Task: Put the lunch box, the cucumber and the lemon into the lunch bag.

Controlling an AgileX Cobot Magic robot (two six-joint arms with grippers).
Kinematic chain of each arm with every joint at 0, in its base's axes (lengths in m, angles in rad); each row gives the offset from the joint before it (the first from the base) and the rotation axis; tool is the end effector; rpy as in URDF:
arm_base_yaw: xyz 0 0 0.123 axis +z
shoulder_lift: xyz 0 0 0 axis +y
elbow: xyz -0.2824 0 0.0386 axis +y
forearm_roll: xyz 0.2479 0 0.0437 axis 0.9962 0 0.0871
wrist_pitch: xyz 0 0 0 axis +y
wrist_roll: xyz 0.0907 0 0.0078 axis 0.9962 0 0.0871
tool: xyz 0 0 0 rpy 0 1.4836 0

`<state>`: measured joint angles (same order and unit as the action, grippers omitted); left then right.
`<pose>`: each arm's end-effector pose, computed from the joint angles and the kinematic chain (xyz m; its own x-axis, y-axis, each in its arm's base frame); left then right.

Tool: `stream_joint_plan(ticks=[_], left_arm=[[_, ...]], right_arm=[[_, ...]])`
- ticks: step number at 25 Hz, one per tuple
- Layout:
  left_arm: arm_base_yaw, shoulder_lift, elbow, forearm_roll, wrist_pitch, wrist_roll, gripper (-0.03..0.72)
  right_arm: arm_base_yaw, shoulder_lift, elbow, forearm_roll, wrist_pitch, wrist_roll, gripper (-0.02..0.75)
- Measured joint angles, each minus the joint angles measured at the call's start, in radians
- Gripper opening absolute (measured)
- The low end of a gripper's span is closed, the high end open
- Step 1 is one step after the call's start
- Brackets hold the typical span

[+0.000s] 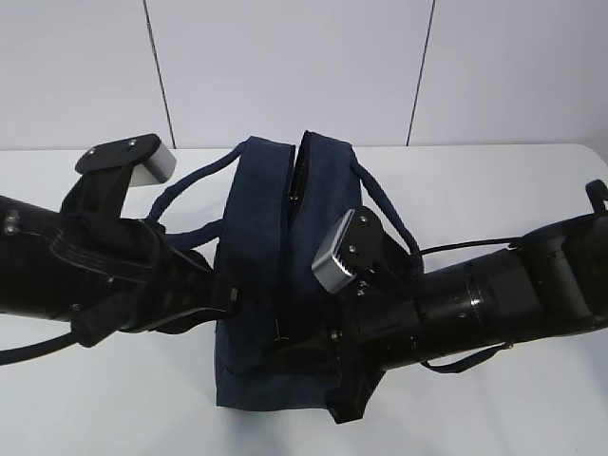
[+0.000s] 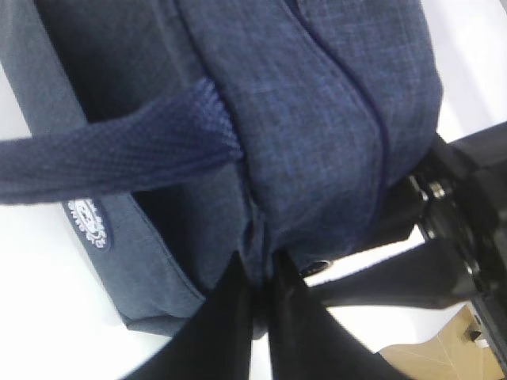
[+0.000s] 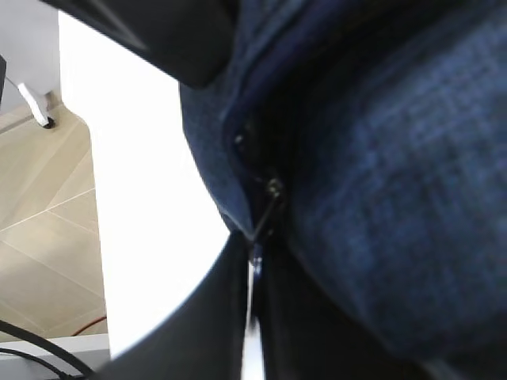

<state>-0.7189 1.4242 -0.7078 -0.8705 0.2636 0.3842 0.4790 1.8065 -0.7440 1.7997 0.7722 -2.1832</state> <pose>0.1946 -0.1945 0.2141 -0.8210 0.1300 -0.5559 0.4244 0.7902 -0.4421 0.2473 0.1982 0.1475 -0.3552 -0.4272 -0.8315 -0.9210 0.3119 0.2332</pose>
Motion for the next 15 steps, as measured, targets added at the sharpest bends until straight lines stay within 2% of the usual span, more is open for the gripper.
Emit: stream_joint_plan(ticks=[2,15], left_arm=[[0.000,0.000,0.000,0.000,0.000,0.000,0.004],[0.000,0.000,0.000,0.000,0.001,0.000,0.004]], right_arm=[[0.000,0.000,-0.002,0.001,-0.006,0.004,-0.013],[0.000,0.000,-0.002,-0.014,-0.020,0.053,-0.013]])
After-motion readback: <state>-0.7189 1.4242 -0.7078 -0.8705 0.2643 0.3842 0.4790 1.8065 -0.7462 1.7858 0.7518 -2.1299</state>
